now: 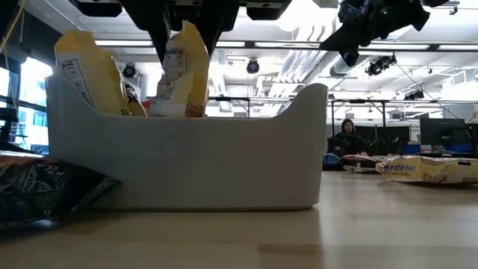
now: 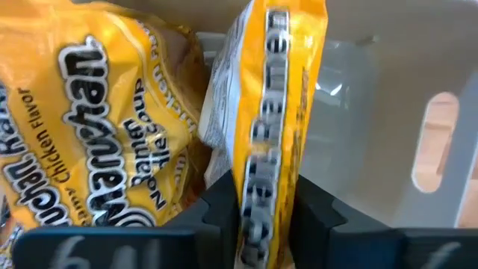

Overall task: Sort Maruchan noodles
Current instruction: Put the yellow noodle pack into the gray bin

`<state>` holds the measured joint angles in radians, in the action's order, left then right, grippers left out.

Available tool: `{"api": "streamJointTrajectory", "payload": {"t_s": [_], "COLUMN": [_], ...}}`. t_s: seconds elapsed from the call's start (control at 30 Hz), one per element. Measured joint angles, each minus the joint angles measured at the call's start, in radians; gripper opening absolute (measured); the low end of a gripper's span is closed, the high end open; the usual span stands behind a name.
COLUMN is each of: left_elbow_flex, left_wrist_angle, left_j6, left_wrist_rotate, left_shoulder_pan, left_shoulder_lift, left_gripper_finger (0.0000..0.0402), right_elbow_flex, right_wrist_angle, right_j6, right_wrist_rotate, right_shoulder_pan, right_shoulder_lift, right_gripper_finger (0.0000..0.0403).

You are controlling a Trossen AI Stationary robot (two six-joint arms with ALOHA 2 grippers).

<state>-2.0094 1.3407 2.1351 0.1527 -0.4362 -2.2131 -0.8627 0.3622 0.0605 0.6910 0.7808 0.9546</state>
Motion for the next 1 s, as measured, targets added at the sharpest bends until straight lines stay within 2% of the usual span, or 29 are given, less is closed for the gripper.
{"api": "streamJointTrajectory", "payload": {"t_s": [0.2,0.7,1.0], "left_elbow_flex": [-0.001,-0.001,-0.003], "left_wrist_angle": [-0.001,0.005,0.009], "left_j6": [-0.025,-0.085,-0.138], "left_wrist_rotate": [-0.018,-0.091,-0.089], "left_shoulder_pan": [0.000,-0.004,-0.004], "left_shoulder_lift": [0.001,0.002,0.024], "left_gripper_finger": [0.0102,0.0104,0.0104], "right_elbow_flex": [0.000,0.000,0.000], "right_wrist_angle": [0.000,0.000,0.000], "right_j6": [0.000,0.000,0.000], "right_wrist_rotate": [0.000,-0.001,-0.003], "right_shoulder_pan": [0.000,0.000,0.000], "right_shoulder_lift": [0.000,0.000,0.000], "right_gripper_finger": [0.0002,0.0002,0.0002]}}
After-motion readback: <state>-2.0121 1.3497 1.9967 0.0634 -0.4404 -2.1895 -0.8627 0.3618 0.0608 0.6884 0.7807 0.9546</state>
